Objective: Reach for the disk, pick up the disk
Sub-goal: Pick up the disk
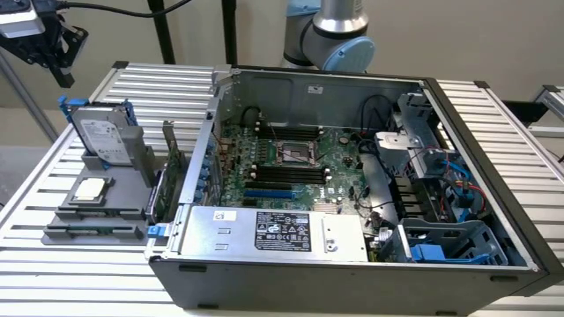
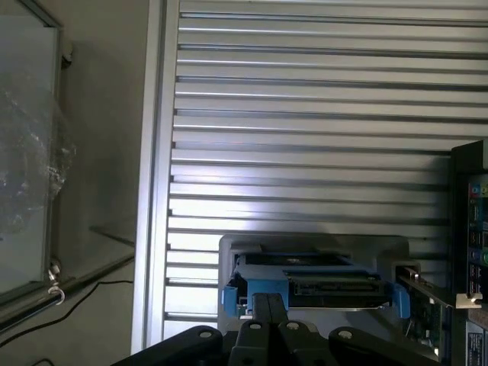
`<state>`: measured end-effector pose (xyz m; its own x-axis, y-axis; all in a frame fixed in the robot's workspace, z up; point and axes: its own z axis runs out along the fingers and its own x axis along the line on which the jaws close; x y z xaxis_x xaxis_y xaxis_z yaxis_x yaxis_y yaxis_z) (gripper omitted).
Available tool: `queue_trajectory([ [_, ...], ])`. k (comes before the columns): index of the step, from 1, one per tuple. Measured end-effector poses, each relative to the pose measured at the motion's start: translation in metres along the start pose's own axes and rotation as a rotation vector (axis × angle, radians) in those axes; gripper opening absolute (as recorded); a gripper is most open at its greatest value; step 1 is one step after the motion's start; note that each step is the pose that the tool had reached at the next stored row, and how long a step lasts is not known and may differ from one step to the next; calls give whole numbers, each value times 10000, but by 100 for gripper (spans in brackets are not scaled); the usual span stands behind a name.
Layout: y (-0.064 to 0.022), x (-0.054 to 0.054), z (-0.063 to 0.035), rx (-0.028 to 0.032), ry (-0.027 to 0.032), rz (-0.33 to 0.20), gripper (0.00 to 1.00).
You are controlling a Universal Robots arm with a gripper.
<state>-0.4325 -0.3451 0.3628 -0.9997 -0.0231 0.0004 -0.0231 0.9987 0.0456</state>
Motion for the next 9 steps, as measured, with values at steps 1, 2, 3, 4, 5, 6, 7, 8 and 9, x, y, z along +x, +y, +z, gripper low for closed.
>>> queue_trajectory([
  [1, 0, 0, 0, 0, 0, 0, 11],
  [2, 0, 0, 0, 0, 0, 0, 11],
  [3, 0, 0, 0, 0, 0, 0, 11],
  [4, 0, 0, 0, 0, -1, 0, 11],
  [5, 0, 0, 0, 0, 0, 0, 11],
  [6, 0, 0, 0, 0, 0, 0, 11],
  [7, 0, 0, 0, 0, -1, 0, 11],
  [8, 0, -1, 0, 0, 0, 32, 11],
  [9, 0, -1, 0, 0, -8, 173, 11],
])
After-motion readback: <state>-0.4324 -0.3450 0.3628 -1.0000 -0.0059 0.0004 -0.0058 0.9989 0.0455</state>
